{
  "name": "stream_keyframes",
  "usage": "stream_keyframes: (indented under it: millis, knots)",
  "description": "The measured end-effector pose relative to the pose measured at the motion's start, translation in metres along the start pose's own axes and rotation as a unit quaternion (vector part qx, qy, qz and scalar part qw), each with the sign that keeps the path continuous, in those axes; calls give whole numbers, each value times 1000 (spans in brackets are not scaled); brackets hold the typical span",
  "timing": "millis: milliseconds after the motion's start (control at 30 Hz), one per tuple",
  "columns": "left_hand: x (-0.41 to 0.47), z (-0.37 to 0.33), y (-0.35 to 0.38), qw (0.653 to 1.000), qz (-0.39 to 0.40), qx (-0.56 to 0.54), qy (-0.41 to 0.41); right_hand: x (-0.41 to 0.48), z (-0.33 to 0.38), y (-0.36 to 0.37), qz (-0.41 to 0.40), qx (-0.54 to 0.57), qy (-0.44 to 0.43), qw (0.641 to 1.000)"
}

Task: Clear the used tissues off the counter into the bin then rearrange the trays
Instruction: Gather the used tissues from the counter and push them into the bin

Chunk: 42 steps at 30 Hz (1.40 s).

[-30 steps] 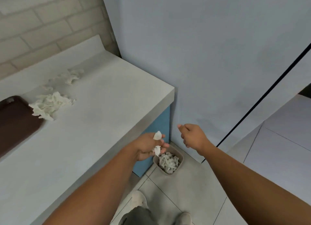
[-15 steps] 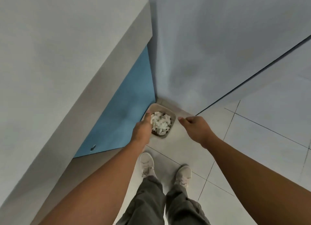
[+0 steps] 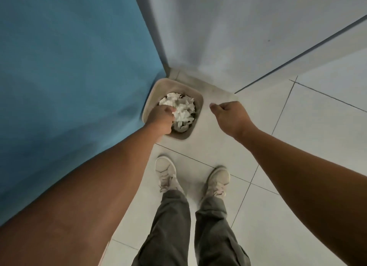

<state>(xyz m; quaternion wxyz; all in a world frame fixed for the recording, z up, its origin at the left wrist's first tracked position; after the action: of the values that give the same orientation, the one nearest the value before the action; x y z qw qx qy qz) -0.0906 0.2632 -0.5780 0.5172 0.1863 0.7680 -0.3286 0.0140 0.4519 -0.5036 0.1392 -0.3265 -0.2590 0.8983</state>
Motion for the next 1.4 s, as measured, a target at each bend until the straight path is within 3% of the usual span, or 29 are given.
stream_keyframes:
  millis: [300, 400, 500, 567, 667, 967, 1067, 1200, 1300, 1400]
  knots:
    - [68, -41, 28, 996, -89, -22, 0, 55, -30, 30, 11, 21, 8, 1000]
    - [79, -46, 37, 993, -10, -114, -39, 66, -34, 38, 17, 47, 15, 999]
    - [92, -47, 39, 974, 72, -203, -72, 67, -30, 47, 50, 148, 34, 987]
    - [99, -44, 33, 962, 78, -252, -77, 64, -28, 54, 78, 167, 35, 982]
    - [76, -39, 24, 959, 73, -267, -65, 61, -18, 62, 121, 96, -1, 988]
    - [38, 11, 1, 976, 58, -200, -63, 84, 25, 103, 132, 19, -60, 989]
    - [30, 23, -11, 983, 34, -177, -47, 80, 26, 104, 122, 12, -43, 991]
    - [-1, 18, -32, 994, -73, -36, 67, 51, 34, 84, 123, -8, -49, 991]
    - [-55, 2, -40, 978, -131, 75, 141, 12, 49, 53, 104, -42, -86, 990]
    - [-117, -14, -46, 963, -145, 98, 204, -29, 74, 14, 87, -59, -125, 987]
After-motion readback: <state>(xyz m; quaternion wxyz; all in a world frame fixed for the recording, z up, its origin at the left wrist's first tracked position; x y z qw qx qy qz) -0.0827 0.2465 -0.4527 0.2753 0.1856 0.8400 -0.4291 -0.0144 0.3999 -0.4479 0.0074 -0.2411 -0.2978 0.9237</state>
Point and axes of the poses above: each hand's wrist, its own x-axis towards the middle knuckle, its own y-axis out of the palm, z = x × y, the point moved 4 cm from there along x, towards the middle knuckle, and after that the axes turned 13 degrees about -y, right-handed, at the moved point
